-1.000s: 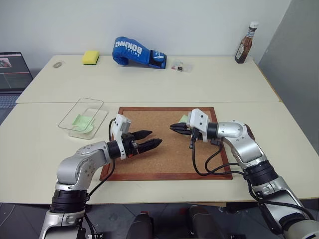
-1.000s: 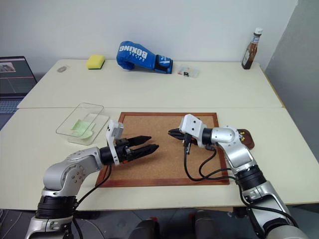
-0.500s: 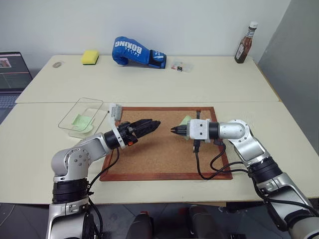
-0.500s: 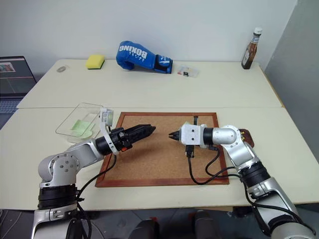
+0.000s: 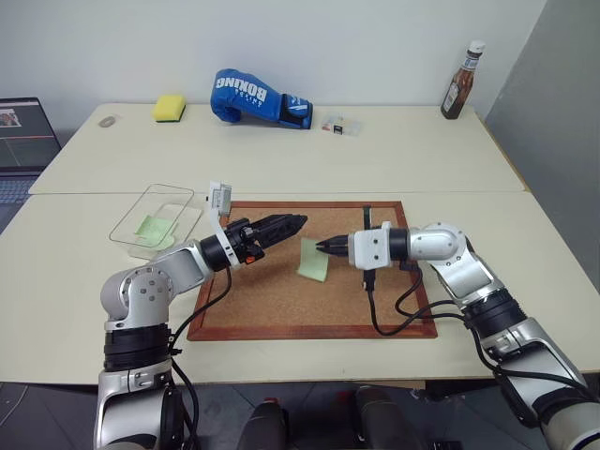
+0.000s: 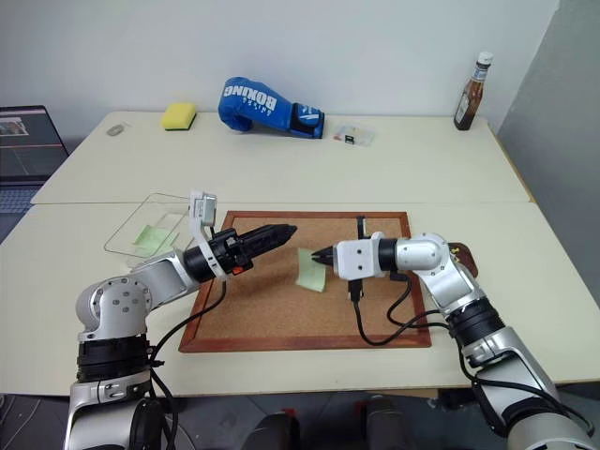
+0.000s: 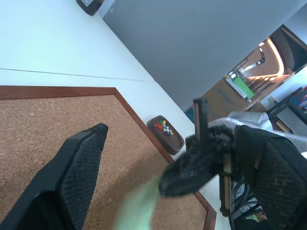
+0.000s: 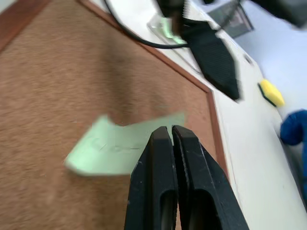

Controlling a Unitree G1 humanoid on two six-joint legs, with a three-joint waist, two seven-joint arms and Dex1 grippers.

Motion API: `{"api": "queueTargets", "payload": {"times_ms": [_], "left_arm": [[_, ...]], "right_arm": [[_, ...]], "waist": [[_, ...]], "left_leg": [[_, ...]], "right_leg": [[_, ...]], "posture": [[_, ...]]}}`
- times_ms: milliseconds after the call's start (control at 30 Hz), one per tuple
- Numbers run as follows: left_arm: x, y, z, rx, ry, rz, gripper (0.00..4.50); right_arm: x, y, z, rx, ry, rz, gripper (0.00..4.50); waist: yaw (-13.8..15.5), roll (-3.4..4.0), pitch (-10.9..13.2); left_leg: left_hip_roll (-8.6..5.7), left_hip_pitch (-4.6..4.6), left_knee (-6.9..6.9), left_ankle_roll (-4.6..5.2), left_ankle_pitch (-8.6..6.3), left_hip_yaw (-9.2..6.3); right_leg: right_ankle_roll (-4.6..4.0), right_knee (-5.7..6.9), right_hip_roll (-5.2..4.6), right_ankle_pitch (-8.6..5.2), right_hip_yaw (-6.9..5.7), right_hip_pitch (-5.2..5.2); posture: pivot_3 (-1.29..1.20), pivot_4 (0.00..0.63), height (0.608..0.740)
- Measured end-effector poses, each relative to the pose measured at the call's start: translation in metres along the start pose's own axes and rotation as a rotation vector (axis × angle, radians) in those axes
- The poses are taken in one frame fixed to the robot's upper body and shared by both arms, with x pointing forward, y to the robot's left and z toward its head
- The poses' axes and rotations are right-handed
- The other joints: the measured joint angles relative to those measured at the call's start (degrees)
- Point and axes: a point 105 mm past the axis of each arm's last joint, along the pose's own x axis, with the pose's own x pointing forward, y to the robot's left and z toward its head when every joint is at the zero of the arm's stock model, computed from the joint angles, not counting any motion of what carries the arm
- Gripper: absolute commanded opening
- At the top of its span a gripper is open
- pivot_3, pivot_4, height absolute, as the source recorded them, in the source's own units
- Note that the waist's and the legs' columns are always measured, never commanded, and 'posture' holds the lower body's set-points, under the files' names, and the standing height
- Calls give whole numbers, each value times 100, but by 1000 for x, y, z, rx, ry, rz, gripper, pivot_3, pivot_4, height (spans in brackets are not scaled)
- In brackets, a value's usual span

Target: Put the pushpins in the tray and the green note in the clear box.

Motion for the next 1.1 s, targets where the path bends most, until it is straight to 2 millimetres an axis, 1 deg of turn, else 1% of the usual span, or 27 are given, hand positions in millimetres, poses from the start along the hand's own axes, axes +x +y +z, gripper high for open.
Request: {"api": "queueTargets", "payload": {"times_ms": [100,200,333,467,700,800,933,1000,1100], "left_arm": [[-5,5,-6,-13,-7,24,4483],[-7,8,-9,-9,-27,43,4483],[-8,3,-6,56,-48,44,4483],[-2,-2,-11,158,-9,30,4483],[9,1,-17,346,45,46,4483],[16,2,-17,380,39,45,4483],[26,2,-24,381,39,30,4483],[28,2,-25,385,38,28,4483],[32,1,-25,393,38,16,4483]], "right_arm": [[-4,-21,0,89,-2,-114,0],[-8,-30,-3,140,12,-169,0],[-12,-38,1,162,12,-217,0],[-12,-41,5,168,12,-233,0],[-12,-44,5,196,13,-246,0],[-10,-45,6,199,7,-248,0],[-8,-49,13,192,-12,-254,0],[-8,-50,17,183,-25,-259,0],[-7,-50,18,185,-27,-260,0]], "waist": [[3,0,0],[9,0,0],[8,0,0],[8,0,0],[8,0,0],[9,0,0],[8,0,0],[5,0,0],[7,0,0]], "left_leg": [[0,0,-2,0,0,-2],[0,-2,-2,0,0,-2],[-1,-3,-2,0,0,-2],[-1,-2,-1,0,0,0],[-1,-3,-1,1,-1,1],[-1,-4,-2,1,-1,1],[-1,-4,-2,1,-1,0],[-1,-3,-2,1,-1,0],[-1,-4,-1,1,-1,1]], "right_leg": [[-5,0,0,1,0,0],[-5,-1,-1,1,-1,0],[-2,-2,-1,-1,-1,0],[-2,-1,-1,-1,0,0],[-2,-3,-1,-1,0,-1],[-2,-3,-1,-1,0,-1],[-2,-2,-1,-1,0,-1],[-2,-2,-1,-1,0,-1],[-1,-2,-1,-1,0,-1]], "posture": [[0,150,740],[0,150,740],[0,150,740],[0,150,740],[0,150,740],[0,150,740],[0,150,740],[0,150,740],[0,150,740]]}}
